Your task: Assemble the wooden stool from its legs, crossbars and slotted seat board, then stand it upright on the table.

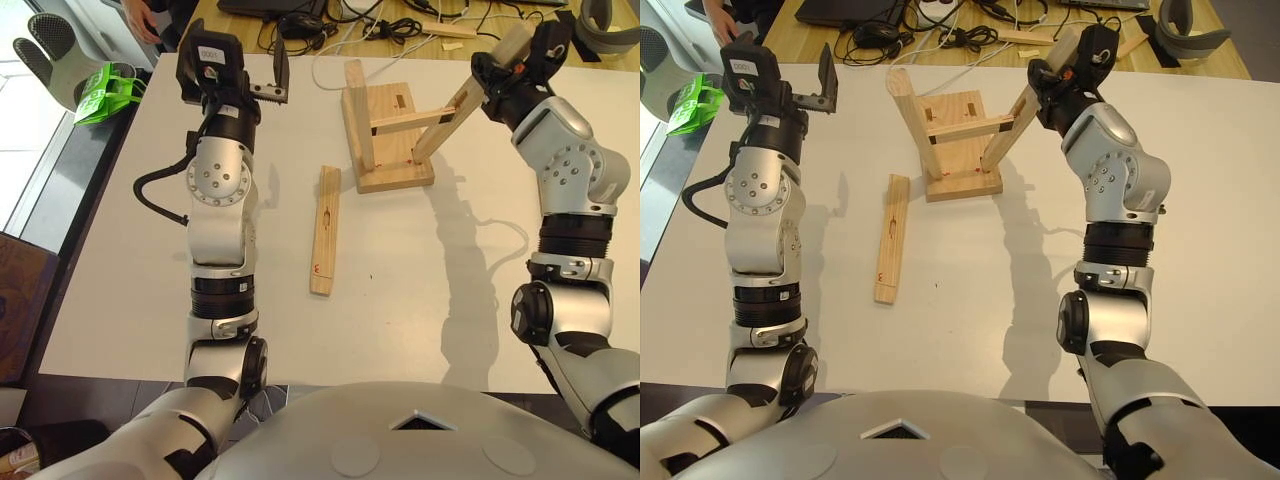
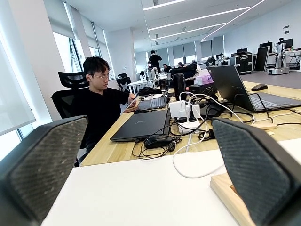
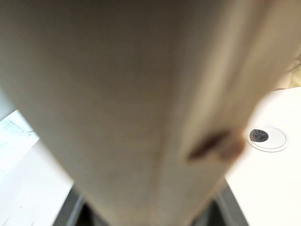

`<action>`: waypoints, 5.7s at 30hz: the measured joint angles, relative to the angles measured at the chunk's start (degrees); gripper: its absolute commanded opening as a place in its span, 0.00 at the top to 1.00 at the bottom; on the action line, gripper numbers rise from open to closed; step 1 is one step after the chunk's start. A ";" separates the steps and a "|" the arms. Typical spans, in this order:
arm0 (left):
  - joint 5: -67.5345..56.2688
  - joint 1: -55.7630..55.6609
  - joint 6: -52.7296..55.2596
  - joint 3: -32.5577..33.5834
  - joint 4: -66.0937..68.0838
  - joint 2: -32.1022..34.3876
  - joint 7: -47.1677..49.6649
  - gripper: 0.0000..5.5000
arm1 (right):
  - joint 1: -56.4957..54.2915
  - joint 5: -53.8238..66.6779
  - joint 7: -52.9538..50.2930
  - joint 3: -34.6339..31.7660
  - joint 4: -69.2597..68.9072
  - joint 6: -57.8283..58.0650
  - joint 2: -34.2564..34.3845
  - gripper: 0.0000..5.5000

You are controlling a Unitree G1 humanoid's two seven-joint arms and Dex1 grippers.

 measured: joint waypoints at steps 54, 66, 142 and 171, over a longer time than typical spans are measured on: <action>-0.01 -0.75 -2.10 -0.14 0.78 0.02 -0.16 0.12 | 9.18 -18.84 -1.03 9.52 -5.18 -11.92 0.40 0.26; -1.16 0.86 -1.52 -2.19 -0.44 -0.95 -1.75 0.12 | 8.72 -21.26 4.48 8.01 -14.26 -28.34 -0.27 0.19; -2.15 0.41 0.19 -4.07 -7.44 -5.49 -0.69 0.12 | 41.17 41.35 28.30 -15.42 -40.45 20.70 -25.70 0.52; -38.83 7.10 26.31 -2.37 -27.59 4.40 -23.32 0.12 | 39.28 57.03 -18.39 -3.37 -35.16 5.91 -10.50 0.52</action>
